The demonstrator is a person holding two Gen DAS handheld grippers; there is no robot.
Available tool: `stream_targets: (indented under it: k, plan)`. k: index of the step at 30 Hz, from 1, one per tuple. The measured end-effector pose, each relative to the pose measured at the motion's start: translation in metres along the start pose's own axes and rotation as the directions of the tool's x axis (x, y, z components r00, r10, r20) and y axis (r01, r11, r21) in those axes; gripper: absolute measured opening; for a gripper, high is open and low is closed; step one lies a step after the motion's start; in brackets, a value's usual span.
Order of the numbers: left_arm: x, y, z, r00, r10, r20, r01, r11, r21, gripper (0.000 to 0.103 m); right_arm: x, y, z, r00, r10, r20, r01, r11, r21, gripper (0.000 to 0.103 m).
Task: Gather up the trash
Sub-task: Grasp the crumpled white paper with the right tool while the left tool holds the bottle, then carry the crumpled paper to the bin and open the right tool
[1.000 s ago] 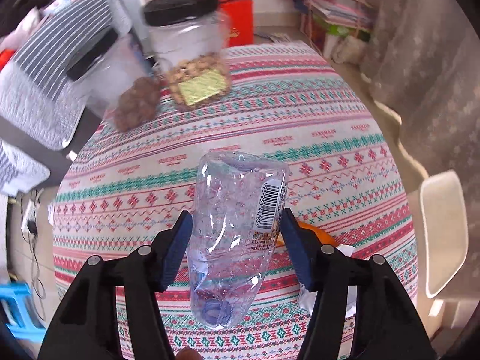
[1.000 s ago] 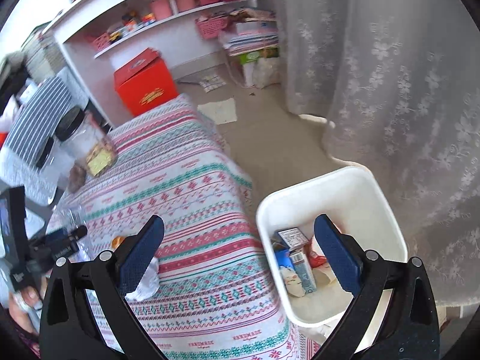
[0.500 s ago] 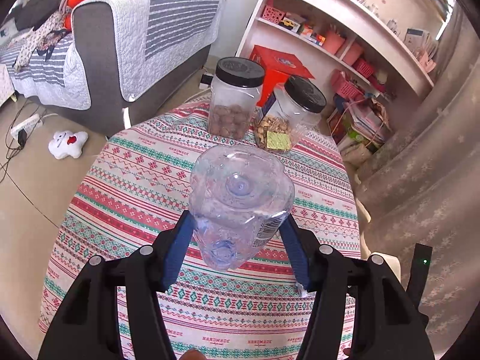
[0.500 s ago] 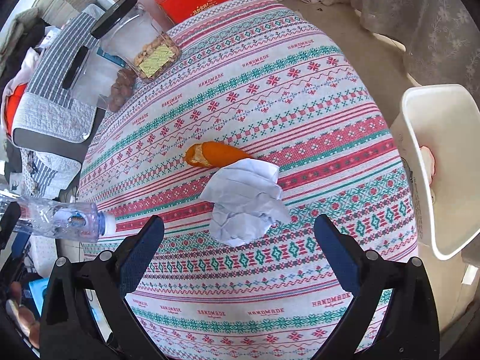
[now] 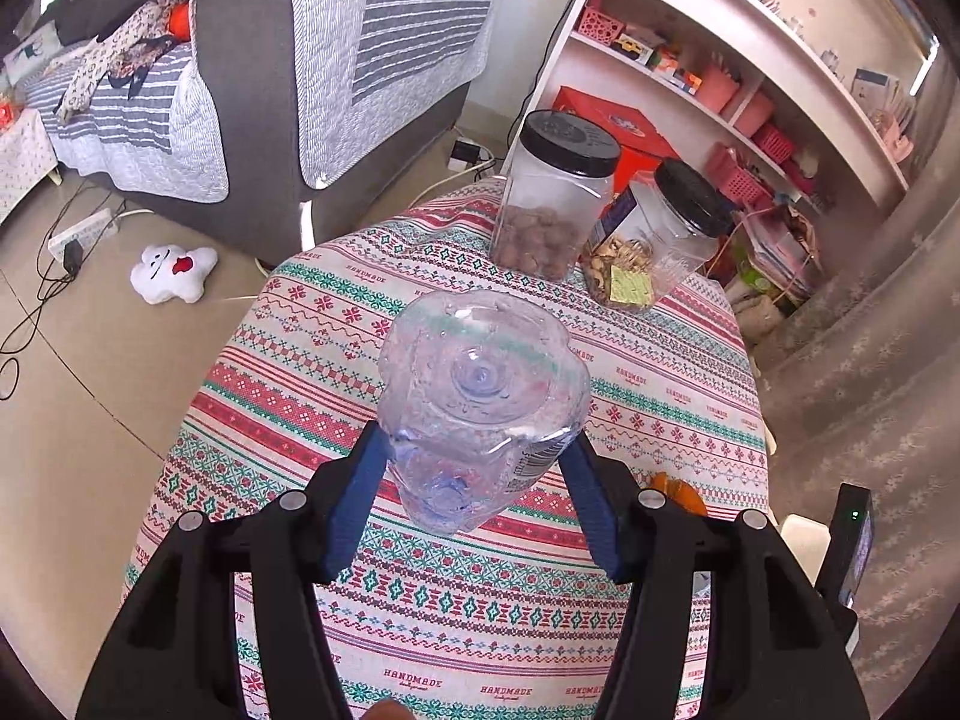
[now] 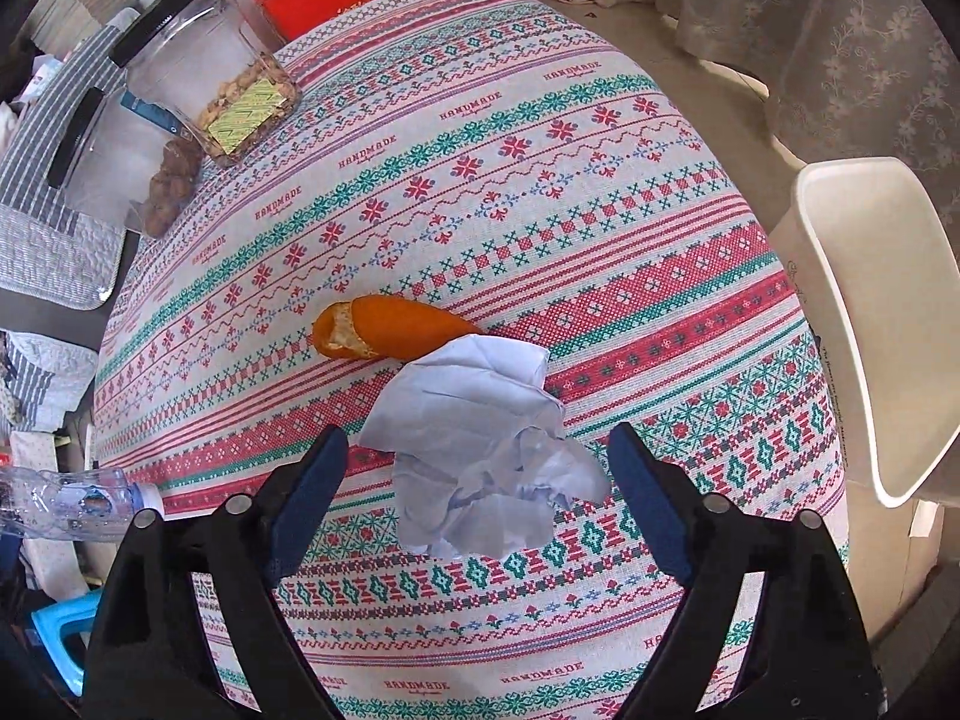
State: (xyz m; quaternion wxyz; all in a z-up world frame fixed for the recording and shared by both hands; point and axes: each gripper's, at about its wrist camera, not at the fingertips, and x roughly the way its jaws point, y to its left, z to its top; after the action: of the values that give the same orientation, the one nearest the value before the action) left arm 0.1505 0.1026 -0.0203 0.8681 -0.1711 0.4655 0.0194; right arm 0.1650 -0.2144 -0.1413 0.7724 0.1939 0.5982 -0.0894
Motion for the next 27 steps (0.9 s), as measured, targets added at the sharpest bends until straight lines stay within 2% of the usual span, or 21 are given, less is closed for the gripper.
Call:
stream_targets:
  k: [2,5,7,11,15,22,27]
  plan:
    - [0.004,0.002,0.0,1.0,-0.002,-0.013,0.002,1.0,-0.005,0.058,0.006,-0.001,-0.001,1.0,0.008,-0.024,-0.008,1.0,0.001,0.054]
    - [0.007,0.001,-0.002,1.0,-0.006,-0.023,0.006,1.0,-0.008,0.058,0.004,-0.002,-0.002,1.0,0.022,-0.018,-0.022,1.0,-0.003,0.046]
    - [0.008,-0.001,-0.003,1.0,-0.006,-0.022,0.006,1.0,-0.001,0.058,-0.002,0.003,-0.003,1.0,0.025,0.004,-0.025,0.999,-0.03,0.024]
    - [0.006,-0.005,-0.004,1.0,-0.009,-0.01,0.009,1.0,0.005,0.058,-0.023,0.011,-0.001,0.994,0.09,0.059,-0.087,0.995,-0.055,0.02]
    - [0.003,-0.008,-0.003,1.0,-0.015,0.01,0.015,1.0,0.003,0.058,-0.05,0.019,0.0,0.978,0.158,0.136,-0.146,0.985,-0.094,0.019]
    - [-0.007,-0.022,-0.005,0.997,-0.028,0.068,0.027,0.999,0.019,0.058,-0.097,0.039,-0.004,0.925,0.246,0.289,-0.195,0.961,-0.194,0.019]
    - [-0.014,-0.035,-0.007,0.994,-0.019,0.112,0.014,0.999,0.051,0.058,-0.128,0.049,-0.016,0.867,0.268,0.42,-0.156,0.947,-0.282,0.019]
